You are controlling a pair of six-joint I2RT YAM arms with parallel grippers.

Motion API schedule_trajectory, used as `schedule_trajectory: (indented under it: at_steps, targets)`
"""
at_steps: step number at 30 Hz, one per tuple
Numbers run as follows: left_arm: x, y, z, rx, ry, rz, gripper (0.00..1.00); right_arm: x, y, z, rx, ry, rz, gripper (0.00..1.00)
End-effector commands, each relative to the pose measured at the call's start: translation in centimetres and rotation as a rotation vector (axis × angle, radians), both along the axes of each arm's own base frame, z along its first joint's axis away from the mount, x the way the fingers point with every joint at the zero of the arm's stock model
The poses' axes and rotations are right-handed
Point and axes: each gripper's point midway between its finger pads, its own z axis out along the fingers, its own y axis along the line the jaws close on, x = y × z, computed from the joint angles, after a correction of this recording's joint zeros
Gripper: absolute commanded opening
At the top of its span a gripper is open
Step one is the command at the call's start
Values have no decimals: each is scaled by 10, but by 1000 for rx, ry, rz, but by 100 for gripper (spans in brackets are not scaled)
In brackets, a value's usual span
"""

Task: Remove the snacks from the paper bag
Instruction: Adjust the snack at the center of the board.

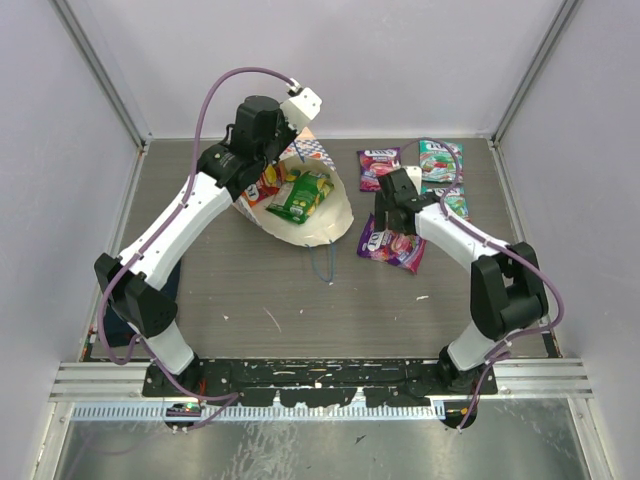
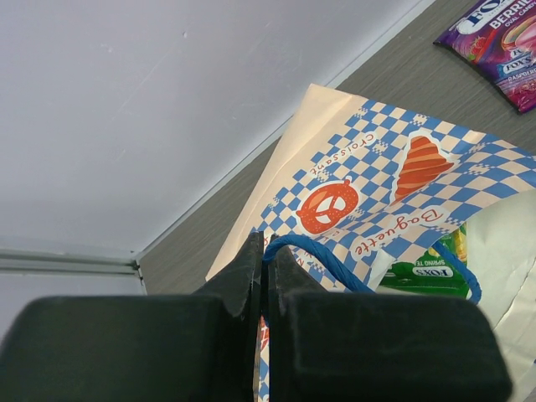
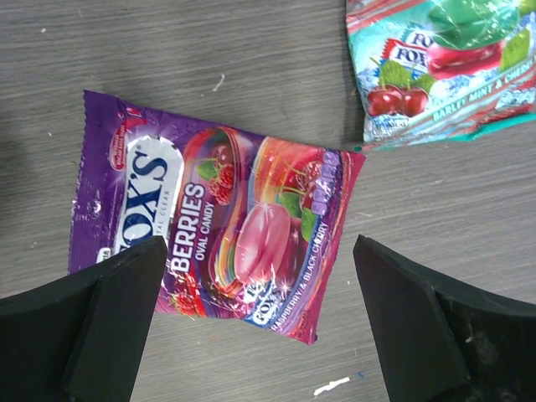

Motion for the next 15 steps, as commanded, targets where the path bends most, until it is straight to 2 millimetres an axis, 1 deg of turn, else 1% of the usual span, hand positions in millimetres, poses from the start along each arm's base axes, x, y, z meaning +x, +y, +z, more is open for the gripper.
schedule_trajectory:
  at_steps: [1,4,6,8,10,15]
  targets:
    - [1,2,33,-42,-76,-5,0,20,17,10,30,-24,57,100]
    - [1,2,32,-38,-76,-4,0,16,17,-6,27,15,54,100]
    - [2,3,32,-40,-77,-2,0,11,17,-18,33,40,53,100]
    - [2,3,31,-38,-74,-2,0,1,18,-32,49,72,54,100]
    - [2,2,32,-40,-76,-3,0,-5,21,-42,76,92,42,100]
    - [2,4,32,-40,-77,1,0,-11,40,-65,217,134,-40,100]
